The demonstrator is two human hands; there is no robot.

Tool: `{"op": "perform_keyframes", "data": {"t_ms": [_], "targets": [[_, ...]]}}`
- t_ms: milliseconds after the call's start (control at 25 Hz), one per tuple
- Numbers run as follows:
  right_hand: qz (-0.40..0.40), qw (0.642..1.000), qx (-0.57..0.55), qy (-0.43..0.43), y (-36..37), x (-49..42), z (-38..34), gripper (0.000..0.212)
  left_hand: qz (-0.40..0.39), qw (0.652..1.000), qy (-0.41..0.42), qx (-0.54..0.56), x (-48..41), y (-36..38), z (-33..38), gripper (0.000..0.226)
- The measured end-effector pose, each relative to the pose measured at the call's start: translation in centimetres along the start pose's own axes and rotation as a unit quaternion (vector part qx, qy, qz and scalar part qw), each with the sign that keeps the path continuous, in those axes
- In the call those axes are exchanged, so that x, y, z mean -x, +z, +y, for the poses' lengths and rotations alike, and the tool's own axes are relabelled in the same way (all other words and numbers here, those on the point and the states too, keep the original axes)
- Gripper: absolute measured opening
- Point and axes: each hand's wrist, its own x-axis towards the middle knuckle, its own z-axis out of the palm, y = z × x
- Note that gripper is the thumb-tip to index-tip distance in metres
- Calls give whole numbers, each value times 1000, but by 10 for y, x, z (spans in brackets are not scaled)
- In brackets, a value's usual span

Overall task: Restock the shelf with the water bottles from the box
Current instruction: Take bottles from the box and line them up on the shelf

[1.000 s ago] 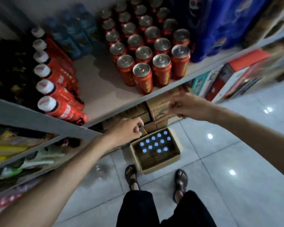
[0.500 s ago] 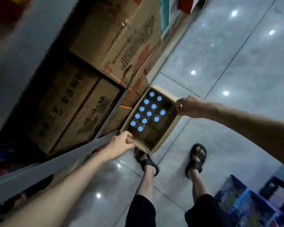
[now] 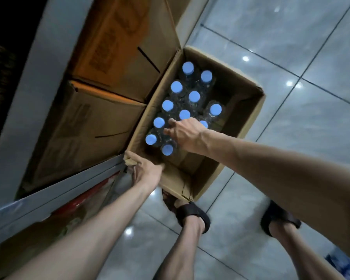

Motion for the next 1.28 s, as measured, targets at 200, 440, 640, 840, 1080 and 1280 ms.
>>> {"op": "perform_keyframes", "data": {"t_ms": [200, 440, 640, 840, 1080, 1280], "targets": [[-27, 997, 74, -1, 25, -22, 1, 46, 10, 998, -14, 61, -36, -3, -10, 108], [15, 999, -46, 13, -3, -4, -2, 20, -9, 998, 61, -14, -33, -23, -47, 91], [93, 986, -135, -24, -66, 45, 0, 27, -34, 985, 167, -13, 14, -46, -45, 94], [239, 905, -350, 20, -190, 136, -4, 23, -74, 954, 282, 72, 118, -101, 0, 112], [282, 745, -595, 103, -359, 269, -18, 15, -38, 901, 411, 135, 286, -214, 71, 88], [279, 718, -633, 76, -492, 372, -48, 16, -117, 894, 399, 168, 423, -319, 94, 71]]}}
